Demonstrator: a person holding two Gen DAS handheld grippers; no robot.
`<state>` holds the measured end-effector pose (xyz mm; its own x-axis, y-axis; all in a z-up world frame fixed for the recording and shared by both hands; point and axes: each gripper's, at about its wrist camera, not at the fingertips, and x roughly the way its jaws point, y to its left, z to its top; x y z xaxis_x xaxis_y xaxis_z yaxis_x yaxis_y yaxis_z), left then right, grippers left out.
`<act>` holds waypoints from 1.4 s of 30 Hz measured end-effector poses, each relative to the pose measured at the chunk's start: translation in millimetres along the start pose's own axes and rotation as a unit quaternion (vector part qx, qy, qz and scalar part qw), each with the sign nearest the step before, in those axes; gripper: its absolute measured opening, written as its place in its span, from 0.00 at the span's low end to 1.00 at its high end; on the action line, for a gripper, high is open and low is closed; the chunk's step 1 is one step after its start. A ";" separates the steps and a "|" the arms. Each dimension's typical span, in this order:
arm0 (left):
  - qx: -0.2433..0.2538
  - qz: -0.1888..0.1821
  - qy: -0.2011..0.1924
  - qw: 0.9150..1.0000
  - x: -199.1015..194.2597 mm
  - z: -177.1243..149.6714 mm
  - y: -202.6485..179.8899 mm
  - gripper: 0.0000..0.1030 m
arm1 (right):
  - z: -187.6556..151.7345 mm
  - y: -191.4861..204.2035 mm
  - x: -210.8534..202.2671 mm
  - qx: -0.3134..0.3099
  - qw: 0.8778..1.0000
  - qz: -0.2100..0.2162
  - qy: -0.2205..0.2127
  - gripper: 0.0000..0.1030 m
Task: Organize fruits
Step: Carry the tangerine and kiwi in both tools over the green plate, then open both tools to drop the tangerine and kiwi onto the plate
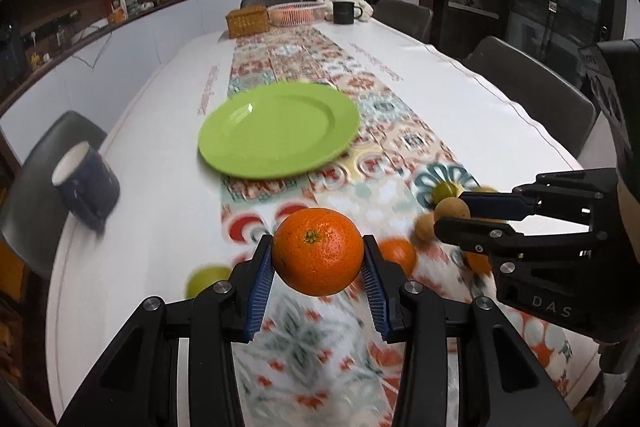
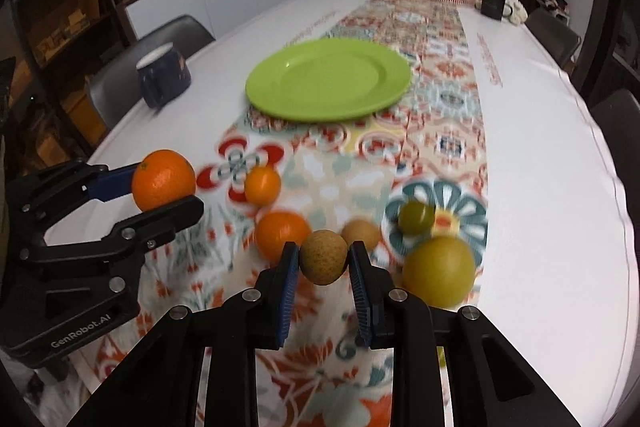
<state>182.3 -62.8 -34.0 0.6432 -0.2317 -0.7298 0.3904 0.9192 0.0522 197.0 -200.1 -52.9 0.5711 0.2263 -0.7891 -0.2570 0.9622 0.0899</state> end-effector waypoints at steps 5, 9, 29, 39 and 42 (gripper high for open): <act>0.002 0.005 -0.009 1.000 8.7 22.3 16.5 0.41 | 31.3 -0.3 3.9 -0.011 1.000 -0.003 -0.023 0.26; -0.004 0.003 -0.005 1.000 25.5 40.9 30.9 0.41 | 59.0 0.7 14.9 -0.019 0.999 0.002 -0.033 0.26; -0.019 -0.030 0.079 0.996 127.9 85.2 73.3 0.41 | 135.3 -15.2 104.1 -0.016 1.000 0.009 0.021 0.26; -0.017 -0.001 0.077 0.997 122.0 80.9 75.5 0.55 | 132.8 -18.2 106.8 -0.011 1.000 -0.018 0.015 0.35; -0.023 0.006 0.066 0.998 106.1 78.8 75.4 0.55 | 126.3 -19.0 92.5 -0.009 1.000 -0.029 0.002 0.41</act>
<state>331.9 -43.1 -53.7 0.5552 -0.1788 -0.8123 0.3507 0.9359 0.0336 353.2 -178.2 -50.9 0.5826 0.1697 -0.7949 -0.2373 0.9709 0.0334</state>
